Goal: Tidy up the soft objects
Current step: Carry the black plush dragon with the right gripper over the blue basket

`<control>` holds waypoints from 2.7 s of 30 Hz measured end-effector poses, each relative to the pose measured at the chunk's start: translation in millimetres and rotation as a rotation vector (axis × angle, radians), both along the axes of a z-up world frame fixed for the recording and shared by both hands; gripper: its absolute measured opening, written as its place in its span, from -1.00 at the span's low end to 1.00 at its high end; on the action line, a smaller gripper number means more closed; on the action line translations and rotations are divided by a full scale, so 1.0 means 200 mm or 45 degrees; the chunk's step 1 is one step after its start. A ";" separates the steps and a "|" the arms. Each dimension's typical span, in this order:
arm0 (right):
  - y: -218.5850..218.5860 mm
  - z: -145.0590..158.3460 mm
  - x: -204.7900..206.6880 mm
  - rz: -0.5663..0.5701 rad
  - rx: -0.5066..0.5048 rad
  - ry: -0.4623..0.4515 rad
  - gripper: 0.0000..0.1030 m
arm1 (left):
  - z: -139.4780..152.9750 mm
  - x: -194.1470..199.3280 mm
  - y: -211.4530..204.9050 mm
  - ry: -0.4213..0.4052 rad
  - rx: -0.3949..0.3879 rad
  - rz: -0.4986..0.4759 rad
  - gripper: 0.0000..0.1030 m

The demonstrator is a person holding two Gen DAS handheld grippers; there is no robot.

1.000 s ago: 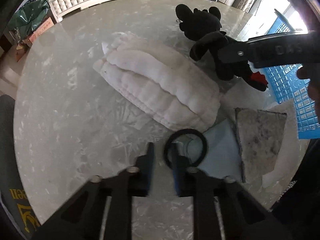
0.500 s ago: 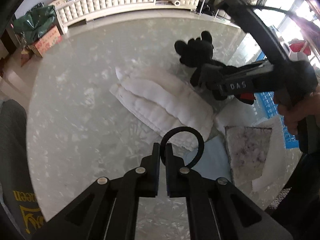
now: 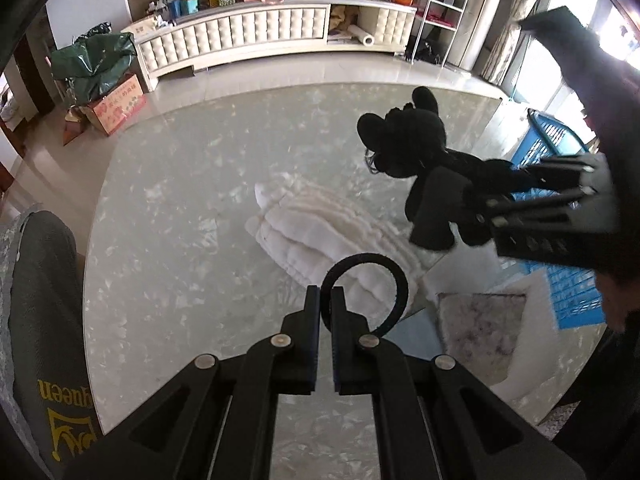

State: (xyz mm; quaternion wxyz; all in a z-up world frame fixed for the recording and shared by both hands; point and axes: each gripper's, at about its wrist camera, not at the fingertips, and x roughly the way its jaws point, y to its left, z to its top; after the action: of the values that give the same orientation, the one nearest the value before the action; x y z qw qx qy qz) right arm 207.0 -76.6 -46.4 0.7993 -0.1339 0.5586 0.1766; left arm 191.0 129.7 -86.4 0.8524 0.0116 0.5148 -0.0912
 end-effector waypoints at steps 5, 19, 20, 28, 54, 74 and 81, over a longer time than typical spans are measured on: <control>-0.04 0.15 -0.09 0.013 0.030 -0.062 -0.16 | 0.11 -0.04 -0.10 -0.075 -0.006 -0.028 -0.92; -0.37 0.43 -0.33 -0.091 0.055 -0.230 -0.16 | 0.28 -0.22 -0.38 -0.206 -0.005 -0.137 -0.92; -0.40 0.43 -0.34 -0.103 0.050 -0.235 -0.16 | 0.28 -0.22 -0.39 -0.209 -0.002 -0.146 -0.92; -0.64 0.47 -0.44 -0.222 0.031 -0.265 -0.16 | 0.23 -0.20 -0.44 -0.167 0.032 -0.159 -0.92; -0.76 -0.14 -0.28 -0.057 -0.144 -0.010 -0.15 | 0.11 -0.12 -0.43 -0.066 0.103 -0.129 -0.92; -0.75 -0.21 -0.28 0.029 -0.152 0.019 -0.11 | 0.08 -0.09 -0.46 -0.033 0.110 -0.140 -0.92; -0.74 -0.16 -0.30 0.005 -0.168 0.010 0.01 | 0.09 -0.10 -0.46 -0.044 0.103 -0.139 -0.92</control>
State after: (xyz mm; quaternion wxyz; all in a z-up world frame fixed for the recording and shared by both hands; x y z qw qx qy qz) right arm 146.9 -225.3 -79.3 0.7862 -0.1866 0.5718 0.1415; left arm 171.3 37.7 -67.8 0.8538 0.0756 0.5018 -0.1165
